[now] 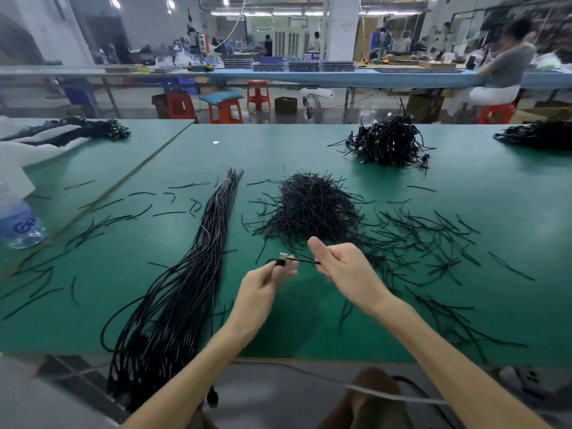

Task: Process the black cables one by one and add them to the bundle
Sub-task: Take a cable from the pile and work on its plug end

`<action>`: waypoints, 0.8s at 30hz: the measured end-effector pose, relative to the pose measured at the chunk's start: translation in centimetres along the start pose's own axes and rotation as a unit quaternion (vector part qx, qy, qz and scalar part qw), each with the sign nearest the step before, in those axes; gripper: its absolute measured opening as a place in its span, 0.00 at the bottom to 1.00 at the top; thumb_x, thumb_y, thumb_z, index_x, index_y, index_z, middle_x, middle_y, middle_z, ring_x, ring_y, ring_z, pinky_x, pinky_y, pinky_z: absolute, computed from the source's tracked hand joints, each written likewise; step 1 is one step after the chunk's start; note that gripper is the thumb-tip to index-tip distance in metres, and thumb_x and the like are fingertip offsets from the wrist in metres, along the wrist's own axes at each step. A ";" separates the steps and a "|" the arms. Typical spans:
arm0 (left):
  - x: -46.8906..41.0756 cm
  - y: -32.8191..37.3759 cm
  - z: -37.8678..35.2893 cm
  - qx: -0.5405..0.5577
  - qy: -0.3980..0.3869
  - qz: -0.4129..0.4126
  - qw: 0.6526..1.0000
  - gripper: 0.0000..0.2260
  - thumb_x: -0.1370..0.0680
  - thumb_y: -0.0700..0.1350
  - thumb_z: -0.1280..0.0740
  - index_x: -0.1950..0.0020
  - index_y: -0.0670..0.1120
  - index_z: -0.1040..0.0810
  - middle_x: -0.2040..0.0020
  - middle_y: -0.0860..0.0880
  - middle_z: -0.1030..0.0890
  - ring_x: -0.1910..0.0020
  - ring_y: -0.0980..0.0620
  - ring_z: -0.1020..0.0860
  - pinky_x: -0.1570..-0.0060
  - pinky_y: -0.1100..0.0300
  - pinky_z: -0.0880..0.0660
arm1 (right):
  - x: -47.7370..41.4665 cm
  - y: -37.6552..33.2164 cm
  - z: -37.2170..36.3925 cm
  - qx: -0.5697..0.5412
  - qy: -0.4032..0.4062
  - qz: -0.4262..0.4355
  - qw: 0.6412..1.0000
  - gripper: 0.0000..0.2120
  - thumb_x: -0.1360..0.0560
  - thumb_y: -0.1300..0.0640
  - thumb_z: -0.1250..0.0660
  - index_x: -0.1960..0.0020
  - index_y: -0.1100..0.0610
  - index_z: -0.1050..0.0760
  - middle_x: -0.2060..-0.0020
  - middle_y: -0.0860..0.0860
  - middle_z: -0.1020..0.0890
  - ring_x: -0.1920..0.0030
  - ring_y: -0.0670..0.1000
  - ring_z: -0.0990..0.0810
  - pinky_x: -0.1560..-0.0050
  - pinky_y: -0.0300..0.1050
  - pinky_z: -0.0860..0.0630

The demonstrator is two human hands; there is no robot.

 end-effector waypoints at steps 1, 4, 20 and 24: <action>0.1 0.1 -0.5 0.077 0.012 0.016 0.997 0.13 0.13 0.44 0.42 0.36 0.47 0.19 0.40 0.51 0.15 0.39 0.53 0.17 0.42 0.62 0.23 | 0.3 0.0 -0.6 -0.035 0.009 -0.002 0.999 0.31 0.20 0.37 0.41 0.73 0.53 0.43 0.75 0.49 0.43 0.72 0.49 0.47 0.70 0.43 0.48; -0.4 1.6 -2.2 0.363 -0.011 0.108 0.926 0.19 0.13 0.48 0.47 0.30 0.41 0.25 0.33 0.45 0.19 0.35 0.51 0.20 0.39 0.58 0.25 | 1.1 0.2 -2.9 -0.070 0.019 0.004 0.997 0.32 0.18 0.39 0.41 0.73 0.60 0.38 0.76 0.49 0.40 0.73 0.48 0.45 0.70 0.42 0.47; 1.7 3.9 0.0 -0.151 -0.218 -0.052 0.963 0.18 0.18 0.54 0.42 0.64 0.51 0.24 0.72 0.51 0.27 0.72 0.51 0.31 0.69 0.56 0.31 | 0.4 3.7 1.4 0.153 0.020 0.016 0.988 0.34 0.24 0.29 0.40 0.72 0.54 0.46 0.76 0.47 0.43 0.72 0.47 0.44 0.69 0.47 0.43; 1.9 2.2 -1.1 -0.148 -0.146 -0.049 0.977 0.16 0.13 0.46 0.44 0.55 0.48 0.20 0.62 0.50 0.15 0.62 0.52 0.18 0.59 0.58 0.24 | 0.3 2.4 0.9 0.043 0.077 -0.008 0.996 0.32 0.19 0.40 0.36 0.72 0.52 0.47 0.77 0.44 0.43 0.74 0.47 0.44 0.70 0.46 0.42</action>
Point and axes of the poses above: each hand's wrist, its own x-axis away from the middle knuckle, its own z-axis out of the back of the hand, y = z × x, the point moved 2 cm from there along -x, towards the middle knuckle
